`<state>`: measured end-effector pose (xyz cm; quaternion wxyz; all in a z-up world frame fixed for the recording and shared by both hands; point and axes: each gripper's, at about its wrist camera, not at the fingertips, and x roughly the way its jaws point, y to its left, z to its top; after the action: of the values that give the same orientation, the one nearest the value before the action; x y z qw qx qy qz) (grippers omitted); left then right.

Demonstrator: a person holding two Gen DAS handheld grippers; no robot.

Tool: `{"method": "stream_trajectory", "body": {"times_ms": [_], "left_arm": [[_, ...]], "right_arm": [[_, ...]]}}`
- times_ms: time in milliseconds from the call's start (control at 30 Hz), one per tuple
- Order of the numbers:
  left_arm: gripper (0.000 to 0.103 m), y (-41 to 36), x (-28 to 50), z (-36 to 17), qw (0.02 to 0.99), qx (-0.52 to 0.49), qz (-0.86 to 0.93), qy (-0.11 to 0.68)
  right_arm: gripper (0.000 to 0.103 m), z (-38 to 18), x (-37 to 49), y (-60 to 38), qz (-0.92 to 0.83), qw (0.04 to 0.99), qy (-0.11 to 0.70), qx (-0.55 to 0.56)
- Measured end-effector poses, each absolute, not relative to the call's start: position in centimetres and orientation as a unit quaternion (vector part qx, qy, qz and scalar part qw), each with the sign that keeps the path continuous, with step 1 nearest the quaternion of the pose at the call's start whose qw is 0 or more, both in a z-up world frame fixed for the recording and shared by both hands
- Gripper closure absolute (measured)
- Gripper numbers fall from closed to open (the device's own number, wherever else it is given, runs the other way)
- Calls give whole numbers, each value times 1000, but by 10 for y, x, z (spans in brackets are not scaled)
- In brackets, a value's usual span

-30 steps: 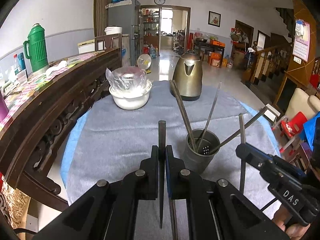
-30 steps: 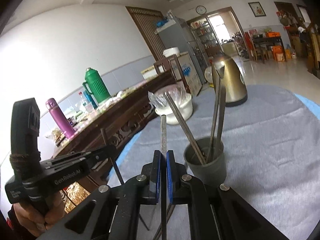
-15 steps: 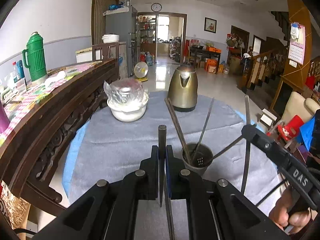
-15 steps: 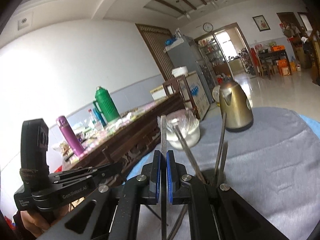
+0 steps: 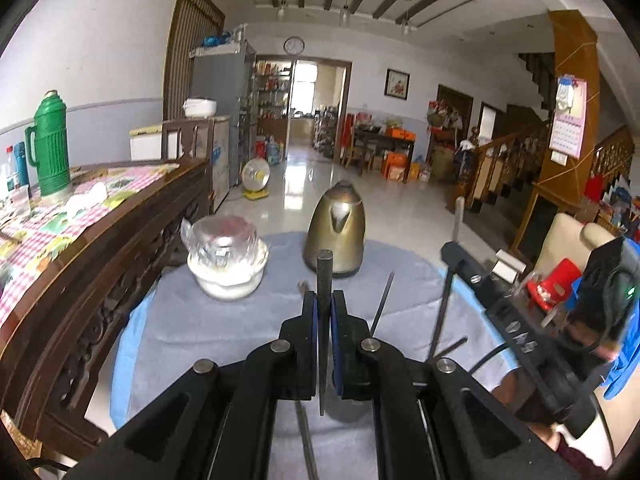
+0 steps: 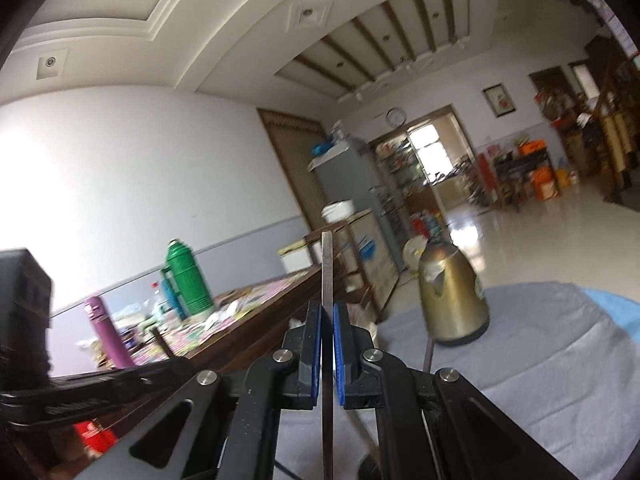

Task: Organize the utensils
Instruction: 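Lower the rods into the grey cup and open both tools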

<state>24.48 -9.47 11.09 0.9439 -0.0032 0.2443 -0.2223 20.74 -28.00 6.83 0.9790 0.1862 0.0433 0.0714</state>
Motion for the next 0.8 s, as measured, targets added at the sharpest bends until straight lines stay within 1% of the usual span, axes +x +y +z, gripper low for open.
{"method": "stream_trajectory", "body": {"times_ms": [400, 800], "left_arm": [[97, -108, 257, 100, 942, -25, -247, 225], [97, -112, 261, 97, 944, -37, -257, 204]], "right_arm": [[97, 60, 230, -277, -63, 986, 0, 158], [97, 57, 247, -274, -115, 983, -10, 144]]}}
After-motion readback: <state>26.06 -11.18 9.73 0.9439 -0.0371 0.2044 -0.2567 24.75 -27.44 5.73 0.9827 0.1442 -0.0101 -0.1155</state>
